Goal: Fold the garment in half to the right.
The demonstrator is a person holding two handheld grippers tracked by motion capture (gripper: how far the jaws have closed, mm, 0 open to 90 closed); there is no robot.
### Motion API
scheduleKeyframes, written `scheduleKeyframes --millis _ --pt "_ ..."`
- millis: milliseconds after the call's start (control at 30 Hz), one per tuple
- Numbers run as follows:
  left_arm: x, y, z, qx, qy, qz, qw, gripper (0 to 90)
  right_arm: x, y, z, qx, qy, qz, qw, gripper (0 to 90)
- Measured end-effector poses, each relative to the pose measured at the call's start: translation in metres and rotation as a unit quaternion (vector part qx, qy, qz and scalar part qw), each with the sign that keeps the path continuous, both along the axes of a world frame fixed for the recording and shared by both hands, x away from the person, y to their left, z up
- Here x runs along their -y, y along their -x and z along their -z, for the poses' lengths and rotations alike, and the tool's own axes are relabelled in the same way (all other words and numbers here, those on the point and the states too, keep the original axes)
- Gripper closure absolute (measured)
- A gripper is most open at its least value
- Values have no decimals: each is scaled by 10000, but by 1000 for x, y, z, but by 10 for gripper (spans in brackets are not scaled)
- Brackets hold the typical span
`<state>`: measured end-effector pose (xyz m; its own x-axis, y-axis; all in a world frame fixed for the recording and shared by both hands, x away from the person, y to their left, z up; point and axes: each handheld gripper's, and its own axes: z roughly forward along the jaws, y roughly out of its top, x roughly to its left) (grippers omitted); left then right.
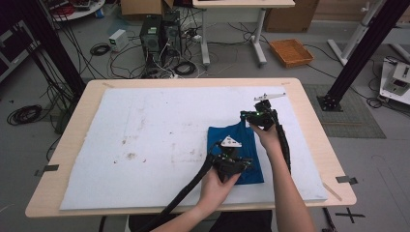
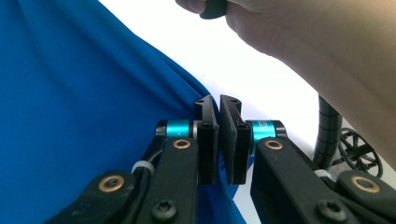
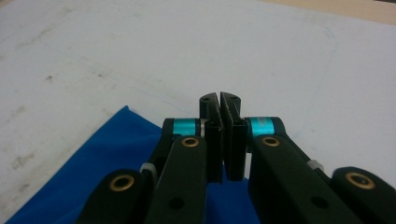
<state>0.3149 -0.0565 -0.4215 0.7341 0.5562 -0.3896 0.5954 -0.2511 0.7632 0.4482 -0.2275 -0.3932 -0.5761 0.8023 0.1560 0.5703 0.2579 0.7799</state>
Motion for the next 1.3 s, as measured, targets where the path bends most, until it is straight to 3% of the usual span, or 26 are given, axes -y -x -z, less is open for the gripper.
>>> scheduleKeyframes --millis 133,200,233,267,367,433,467,500,533,567,600,633,767,800,833,867,900,933,967,1000,1033,1067,1100,1233,1300 --pt "13 -3 4 -3 -34 53 10000 849 9 0 4 3 127 124 9998 884" --pt "18 -4 6 11 73 138 9999 753 12 1 6 28 210 254 9995 856" --pt "20 -3 6 66 224 329 9992 682 14 2 6 8 300 450 9985 792" --pt "20 -3 6 66 224 329 9992 656 14 2 6 8 300 450 9985 792" --pt "17 4 0 347 335 378 9981 571 20 9 0 80 340 613 9975 738" --pt "9 6 -8 529 336 359 9974 546 22 18 -6 273 388 704 9964 693" --pt "9 6 -8 529 336 359 9974 546 23 25 -8 337 313 735 9962 689" --pt "-3 9 -16 724 321 312 9964 544 25 31 -10 375 263 723 9963 666" --pt "-3 9 -16 724 321 312 9964 535 27 38 -10 436 215 733 9961 648" --pt "-18 11 -24 948 290 226 9948 532 30 46 -9 457 187 697 9963 643" --pt "-18 11 -24 948 290 226 9948 532 30 46 -9 457 187 697 9963 643" --pt "-38 12 -30 1081 277 105 9937 531 34 64 -5 518 73 725 9960 626" --pt "-82 13 -39 1297 164 -199 9912 516 44 96 13 358 -180 742 9964 622" --pt "-82 13 -39 1297 164 -199 9912 515 47 103 18 211 -312 760 9964 615" --pt "-105 12 -39 1400 25 -391 9894 510 49 111 23 140 -433 765 9960 613" --pt "-105 12 -39 1400 25 -391 9894 505 50 119 28 64 -496 732 9961 607" --pt "-127 13 -39 1433 -100 -598 9878 504 51 128 31 -7 -545 753 9957 599" --pt "-127 13 -39 1433 -100 -598 9878 498 51 128 31 -7 -545 753 9957 599" --pt "-148 15 -36 1453 -181 -783 9861 497 52 145 38 -56 -584 727 9956 593" --pt "-148 15 -36 1453 -181 -783 9861 498 52 154 39 -67 -586 735 9955 593" --pt "-168 17 -33 1450 -230 -961 9845 498 51 161 40 -76 -589 722 9956 594" --pt "-168 17 -33 1450 -230 -961 9845 497 51 161 40 -76 -589 722 9956 594" --pt "-186 20 -29 1437 -223 -1124 9830 497 50 174 41 -10 -492 716 9962 626" --pt "-206 24 -24 1384 -171 -1303 9816 491 45 185 47 -253 -417 621 9969 646" --pt "-220 24 -20 1304 -93 -1466 9805 491 43 186 52 -336 -399 643 9966 712"
